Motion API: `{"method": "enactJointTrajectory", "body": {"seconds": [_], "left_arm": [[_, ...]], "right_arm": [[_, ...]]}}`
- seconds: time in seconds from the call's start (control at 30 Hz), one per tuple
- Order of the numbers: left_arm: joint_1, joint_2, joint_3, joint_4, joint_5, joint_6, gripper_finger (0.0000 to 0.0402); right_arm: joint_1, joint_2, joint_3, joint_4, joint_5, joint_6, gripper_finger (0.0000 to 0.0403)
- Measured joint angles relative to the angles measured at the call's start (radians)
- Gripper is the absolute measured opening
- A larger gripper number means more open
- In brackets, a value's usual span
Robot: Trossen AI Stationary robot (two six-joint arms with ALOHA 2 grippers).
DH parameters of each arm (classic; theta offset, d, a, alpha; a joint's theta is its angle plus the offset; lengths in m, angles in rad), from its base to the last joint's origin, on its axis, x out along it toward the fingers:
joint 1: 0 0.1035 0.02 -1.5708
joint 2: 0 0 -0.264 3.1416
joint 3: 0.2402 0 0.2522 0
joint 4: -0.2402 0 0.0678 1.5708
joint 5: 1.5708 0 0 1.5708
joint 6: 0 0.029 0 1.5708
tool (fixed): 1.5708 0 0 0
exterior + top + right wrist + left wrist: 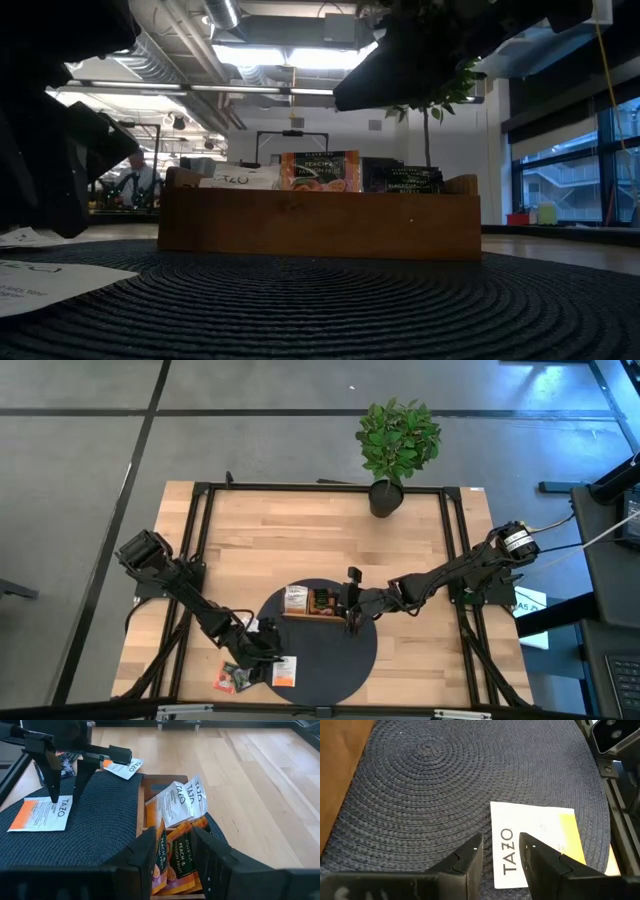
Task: Pick & Place Tea
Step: Put the white orange tea bag into the left section of the wooden organizer
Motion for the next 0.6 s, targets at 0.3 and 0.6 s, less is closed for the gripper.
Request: {"method": "enactJointTrajectory", "body": {"seconds": [0.3,0.6], "left_arm": [[-0.019,0.080,0.011,0.051,-0.014,-0.002,0.0122],[-0.019,0.231,0.125,0.029,-0.041,0.020,0.0121]], "right_arm": [[0.000,0.000,0.000,-0.013,0.001,0.000,0.0126],[0.000,0.000,0.000,-0.016,0.001,-0.001,0.0126]]}}
